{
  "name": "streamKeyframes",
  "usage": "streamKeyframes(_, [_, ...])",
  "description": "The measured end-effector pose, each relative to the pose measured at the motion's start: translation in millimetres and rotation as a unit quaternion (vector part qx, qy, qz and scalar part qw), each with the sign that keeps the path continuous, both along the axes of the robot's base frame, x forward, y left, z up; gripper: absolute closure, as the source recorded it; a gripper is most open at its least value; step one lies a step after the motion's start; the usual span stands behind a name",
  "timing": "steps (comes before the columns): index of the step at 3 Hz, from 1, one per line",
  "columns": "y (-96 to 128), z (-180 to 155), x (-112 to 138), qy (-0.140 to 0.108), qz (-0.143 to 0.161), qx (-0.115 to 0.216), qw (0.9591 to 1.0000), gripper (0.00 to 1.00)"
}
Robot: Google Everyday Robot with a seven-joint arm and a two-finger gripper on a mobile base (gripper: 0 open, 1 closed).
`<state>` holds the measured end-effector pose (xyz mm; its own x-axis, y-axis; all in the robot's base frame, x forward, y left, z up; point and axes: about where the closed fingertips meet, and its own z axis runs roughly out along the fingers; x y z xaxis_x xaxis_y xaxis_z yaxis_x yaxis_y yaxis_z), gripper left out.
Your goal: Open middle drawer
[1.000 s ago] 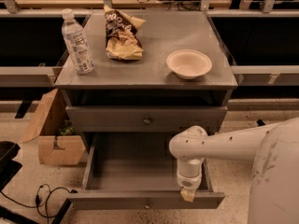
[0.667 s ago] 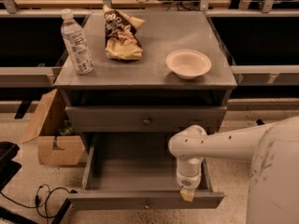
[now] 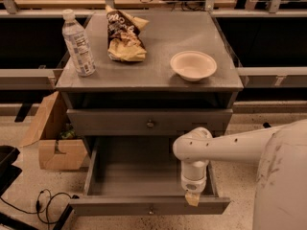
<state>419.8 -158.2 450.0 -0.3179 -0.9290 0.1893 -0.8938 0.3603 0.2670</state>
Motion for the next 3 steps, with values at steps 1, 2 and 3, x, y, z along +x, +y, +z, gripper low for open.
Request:
streamKeyframes(1, [-1.2,2.8,-2.6,0.004,-0.005,-0.002,1.0,1.0])
streamKeyframes(2, [-1.0,2.8,1.4,0.004,-0.005,-0.002,1.0,1.0])
streamKeyframes(3, [-3.5,4.8,1.6,0.005,-0.005,-0.006,1.0,1.0])
